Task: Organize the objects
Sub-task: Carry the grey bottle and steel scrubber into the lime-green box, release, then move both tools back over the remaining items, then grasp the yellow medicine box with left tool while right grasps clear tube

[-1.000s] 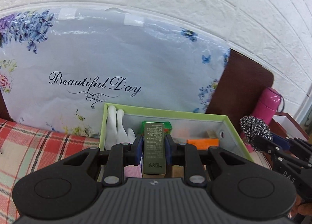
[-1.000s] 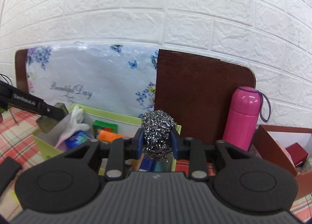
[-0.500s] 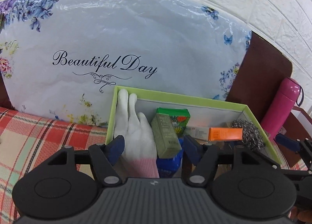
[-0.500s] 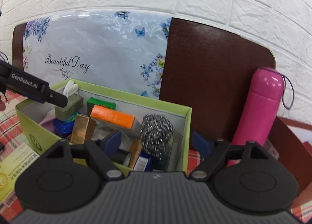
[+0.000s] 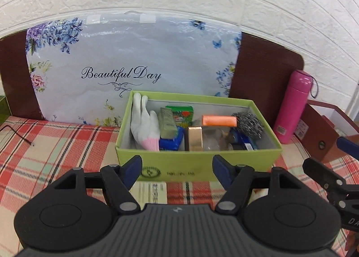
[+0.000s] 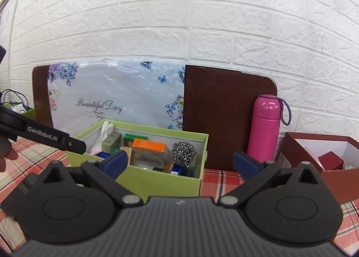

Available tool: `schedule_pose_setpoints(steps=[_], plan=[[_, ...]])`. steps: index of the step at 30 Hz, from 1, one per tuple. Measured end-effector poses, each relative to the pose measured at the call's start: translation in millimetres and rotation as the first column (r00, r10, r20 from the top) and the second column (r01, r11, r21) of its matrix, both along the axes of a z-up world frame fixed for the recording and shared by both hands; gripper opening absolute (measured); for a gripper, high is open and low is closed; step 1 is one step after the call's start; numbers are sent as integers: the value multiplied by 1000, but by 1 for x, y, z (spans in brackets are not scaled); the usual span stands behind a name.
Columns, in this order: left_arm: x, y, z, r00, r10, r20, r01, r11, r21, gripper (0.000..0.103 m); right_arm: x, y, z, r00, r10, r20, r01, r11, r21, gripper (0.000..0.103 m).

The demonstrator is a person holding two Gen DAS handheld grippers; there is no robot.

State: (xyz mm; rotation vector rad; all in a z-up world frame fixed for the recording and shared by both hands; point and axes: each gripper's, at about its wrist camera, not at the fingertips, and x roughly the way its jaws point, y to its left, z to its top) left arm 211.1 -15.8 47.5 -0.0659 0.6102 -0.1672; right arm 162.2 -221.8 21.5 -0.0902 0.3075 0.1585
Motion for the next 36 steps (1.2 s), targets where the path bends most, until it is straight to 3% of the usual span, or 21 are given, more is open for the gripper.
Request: schedule_pose_setpoints(steps=[6, 11, 17, 20, 24, 29, 30, 31, 32, 36], plan=[[-52, 1, -14, 1000, -5, -15, 5, 1000, -17, 74, -53, -4, -4, 1000, 12, -8, -11, 999, 36, 103], [-84, -4, -37, 999, -16, -44, 16, 1000, -11, 74, -89, -4, -26, 997, 54, -47, -52, 998, 46, 103], [-106, -5, -58, 995, -37, -95, 33, 999, -40, 74, -89, 5, -64, 985, 79, -150, -77, 997, 16, 94], [-109, 0, -62, 994, -11, -105, 7, 999, -42, 73, -75, 7, -71, 981, 77, -181, -70, 997, 44, 85], [-103, 10, -63, 994, 21, -111, -26, 998, -49, 73, -47, 16, -74, 974, 76, -213, -62, 996, 69, 66], [-84, 17, -68, 992, 64, -112, -67, 997, -23, 74, -13, 34, -85, 968, 61, -245, -52, 998, 41, 64], [-78, 18, -69, 991, 76, -112, -78, 997, -17, 74, -8, 37, -88, 965, 56, -256, -49, 998, 33, 57], [-71, 20, -71, 990, 85, -113, -87, 996, -11, 74, -3, 38, -91, 960, 54, -273, -48, 998, 27, 40], [-64, 21, -73, 989, 94, -115, -95, 995, -5, 74, 0, 38, -94, 955, 52, -293, -46, 999, 26, 33], [-33, 26, -81, 983, 129, -132, -127, 992, 26, 74, -13, 33, -89, 961, 61, -270, -52, 998, 42, 26]])
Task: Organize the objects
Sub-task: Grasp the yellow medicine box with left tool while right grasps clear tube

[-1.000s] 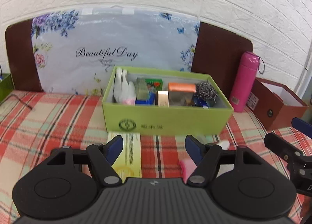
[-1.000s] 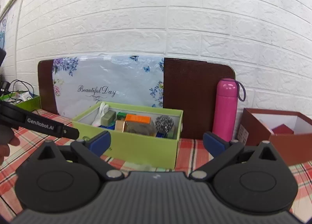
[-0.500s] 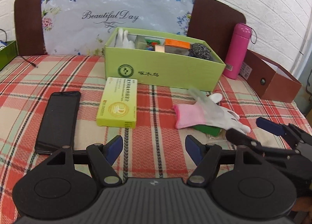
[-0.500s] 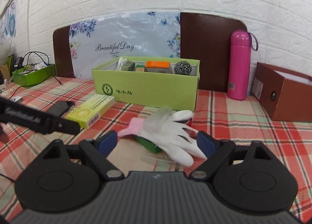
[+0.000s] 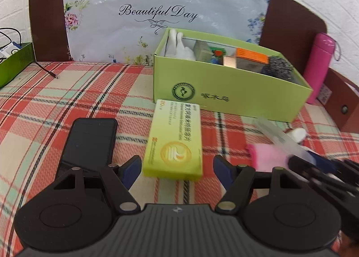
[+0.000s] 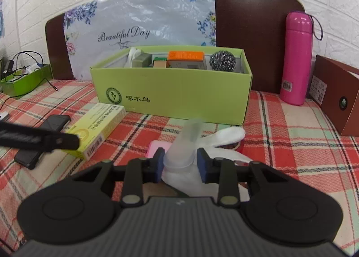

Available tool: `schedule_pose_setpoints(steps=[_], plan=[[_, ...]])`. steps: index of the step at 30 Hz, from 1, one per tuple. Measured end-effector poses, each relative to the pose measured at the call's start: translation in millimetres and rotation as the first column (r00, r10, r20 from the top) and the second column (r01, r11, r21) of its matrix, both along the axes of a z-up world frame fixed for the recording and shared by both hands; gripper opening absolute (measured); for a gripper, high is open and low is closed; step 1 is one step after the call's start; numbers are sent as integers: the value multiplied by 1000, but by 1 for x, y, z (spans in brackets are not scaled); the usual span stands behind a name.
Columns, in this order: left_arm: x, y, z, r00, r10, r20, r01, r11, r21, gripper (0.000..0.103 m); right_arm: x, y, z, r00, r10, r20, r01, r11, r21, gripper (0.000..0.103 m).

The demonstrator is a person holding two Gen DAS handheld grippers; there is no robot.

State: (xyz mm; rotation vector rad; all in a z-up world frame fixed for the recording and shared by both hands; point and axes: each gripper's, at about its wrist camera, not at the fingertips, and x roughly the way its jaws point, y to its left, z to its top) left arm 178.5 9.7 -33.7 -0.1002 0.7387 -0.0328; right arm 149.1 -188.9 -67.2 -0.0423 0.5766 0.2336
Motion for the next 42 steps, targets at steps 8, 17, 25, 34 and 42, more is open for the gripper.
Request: schedule_pose_setpoints(steps=[8, 17, 25, 34, 42], plan=[[47, -8, -18, 998, -12, -60, 16, 998, 64, 76, -60, -5, 7, 996, 88, -4, -88, 996, 15, 26], [-10, -21, -24, 984, -171, -48, 173, 984, 52, 68, -114, -4, -12, 982, 149, -118, -145, 989, 40, 26], [-72, -35, -21, 976, -208, -58, 213, 972, 96, 71, -114, -3, -12, 980, 157, -119, -153, 987, 40, 33], [-56, -36, -24, 979, -192, -65, 197, 977, 81, 70, -92, 10, -18, 978, 144, -153, -141, 990, 28, 33], [-56, -39, -29, 977, -205, -54, 210, 973, 99, 70, -76, 15, -21, 974, 159, -163, -158, 987, 19, 33]])
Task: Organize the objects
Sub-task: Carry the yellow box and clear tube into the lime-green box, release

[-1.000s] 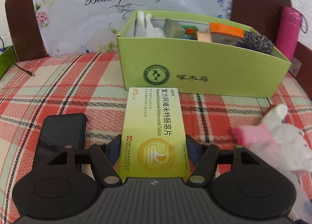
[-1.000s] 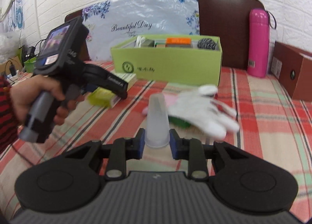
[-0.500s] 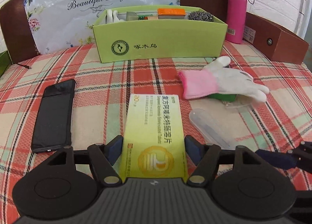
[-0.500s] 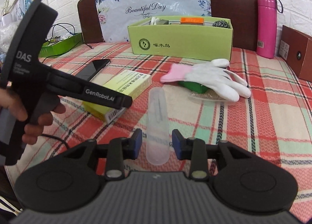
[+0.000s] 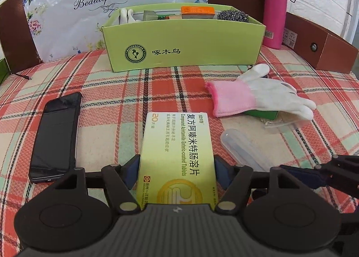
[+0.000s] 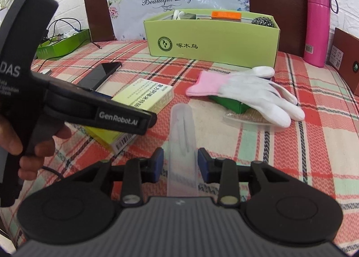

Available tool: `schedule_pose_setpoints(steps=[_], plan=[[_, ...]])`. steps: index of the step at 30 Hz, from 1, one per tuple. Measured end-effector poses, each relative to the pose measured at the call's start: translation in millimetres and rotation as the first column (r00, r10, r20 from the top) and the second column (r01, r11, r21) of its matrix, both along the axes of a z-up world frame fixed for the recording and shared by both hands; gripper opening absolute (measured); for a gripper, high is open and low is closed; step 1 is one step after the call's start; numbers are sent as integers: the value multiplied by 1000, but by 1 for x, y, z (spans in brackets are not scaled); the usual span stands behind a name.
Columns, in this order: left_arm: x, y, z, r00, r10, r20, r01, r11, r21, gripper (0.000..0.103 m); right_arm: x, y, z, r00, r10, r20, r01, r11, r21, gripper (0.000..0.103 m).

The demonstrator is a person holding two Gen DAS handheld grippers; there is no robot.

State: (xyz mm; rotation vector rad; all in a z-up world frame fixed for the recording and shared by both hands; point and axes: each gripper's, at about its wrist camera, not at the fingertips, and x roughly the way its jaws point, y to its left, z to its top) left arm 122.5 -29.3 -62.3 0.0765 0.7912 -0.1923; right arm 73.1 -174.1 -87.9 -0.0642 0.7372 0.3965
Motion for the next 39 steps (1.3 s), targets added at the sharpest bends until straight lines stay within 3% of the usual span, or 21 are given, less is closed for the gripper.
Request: schedule_pose_setpoints(steps=[7, 10, 19, 24, 29, 39], plan=[[-1, 6, 0, 1000, -23, 17, 24, 999, -37, 68, 3, 4, -2, 1000, -9, 15, 9, 1000, -11, 27], [-1, 11, 6, 1000, -25, 11, 26, 996, -90, 68, 2, 1, 5, 1000, -4, 18, 4, 1000, 20, 27], [14, 32, 65, 992, -18, 127, 46, 974, -220, 68, 27, -12, 61, 987, -8, 160, 0, 999, 53, 27], [54, 42, 104, 977, 13, 211, 36, 972, -230, 68, 72, -26, 95, 969, -75, 235, 53, 994, 99, 27], [121, 54, 119, 978, 83, 192, -30, 965, -262, 68, 129, -37, 115, 945, -164, 282, 132, 983, 130, 27], [206, 60, 107, 978, 143, 155, -102, 964, -247, 68, 220, -38, 97, 930, -234, 283, 225, 972, 66, 27]])
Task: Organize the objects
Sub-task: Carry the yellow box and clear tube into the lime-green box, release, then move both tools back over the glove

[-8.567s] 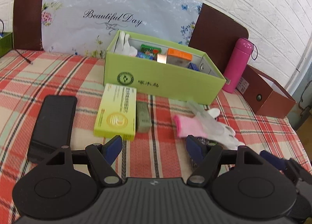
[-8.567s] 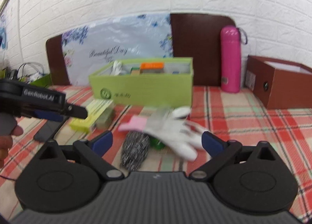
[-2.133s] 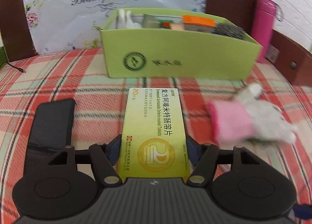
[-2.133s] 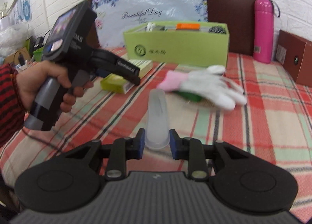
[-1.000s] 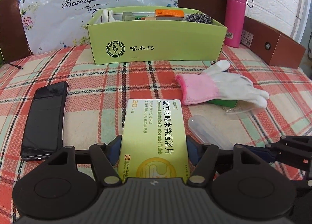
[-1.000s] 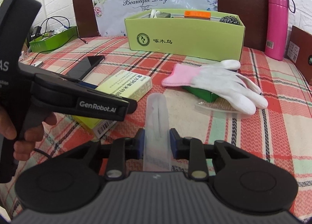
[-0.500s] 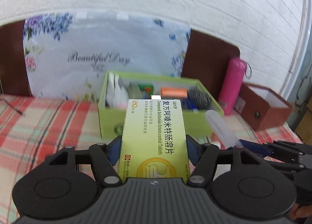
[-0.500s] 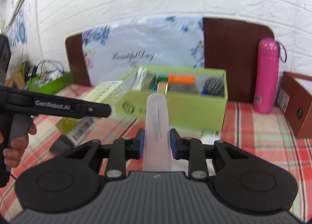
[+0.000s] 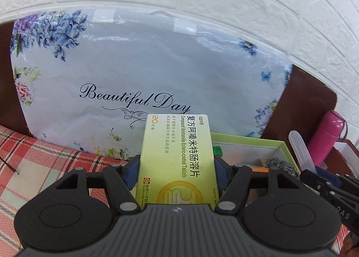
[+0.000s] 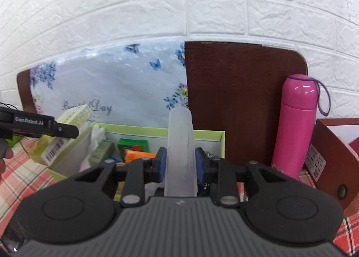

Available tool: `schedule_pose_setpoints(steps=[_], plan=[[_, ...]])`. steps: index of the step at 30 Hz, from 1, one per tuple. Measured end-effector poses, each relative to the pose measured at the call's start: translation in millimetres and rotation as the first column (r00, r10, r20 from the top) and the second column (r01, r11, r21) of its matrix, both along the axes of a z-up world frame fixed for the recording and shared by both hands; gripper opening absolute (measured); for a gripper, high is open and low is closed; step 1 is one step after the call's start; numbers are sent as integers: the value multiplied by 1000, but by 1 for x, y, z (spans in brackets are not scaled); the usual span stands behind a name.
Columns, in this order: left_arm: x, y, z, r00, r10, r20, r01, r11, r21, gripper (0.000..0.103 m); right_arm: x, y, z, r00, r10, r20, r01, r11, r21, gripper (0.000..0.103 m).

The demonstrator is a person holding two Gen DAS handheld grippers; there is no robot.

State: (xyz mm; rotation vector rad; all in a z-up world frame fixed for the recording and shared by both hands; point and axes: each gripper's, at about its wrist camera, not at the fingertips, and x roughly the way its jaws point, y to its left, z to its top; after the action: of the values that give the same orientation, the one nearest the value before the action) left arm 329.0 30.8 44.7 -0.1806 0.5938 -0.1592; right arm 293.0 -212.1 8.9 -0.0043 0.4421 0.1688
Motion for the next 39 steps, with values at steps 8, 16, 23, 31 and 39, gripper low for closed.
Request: schedule_pose_setpoints(steps=[8, 16, 23, 31, 39], plan=[[-4, -8, -17, 1000, 22, -15, -21, 997, 68, 82, 0, 11, -33, 999, 20, -34, -22, 997, -69, 69], [-45, -16, -8, 999, 46, -2, -46, 991, 123, 82, -40, 1, -17, 1000, 0, 11, 0, 1000, -24, 102], [-85, -30, 7, 999, 38, 15, -40, 988, 150, 82, -86, -6, 4, 998, 14, 57, -13, 1000, -16, 103], [-145, -51, 0, 999, -34, 23, 30, 987, 155, 82, -152, -22, 3, 997, 16, 77, -16, 1000, 3, 103], [-196, -70, -44, 993, -96, -71, 104, 988, 111, 82, -198, -34, -47, 999, 35, -22, -36, 999, -10, 103]])
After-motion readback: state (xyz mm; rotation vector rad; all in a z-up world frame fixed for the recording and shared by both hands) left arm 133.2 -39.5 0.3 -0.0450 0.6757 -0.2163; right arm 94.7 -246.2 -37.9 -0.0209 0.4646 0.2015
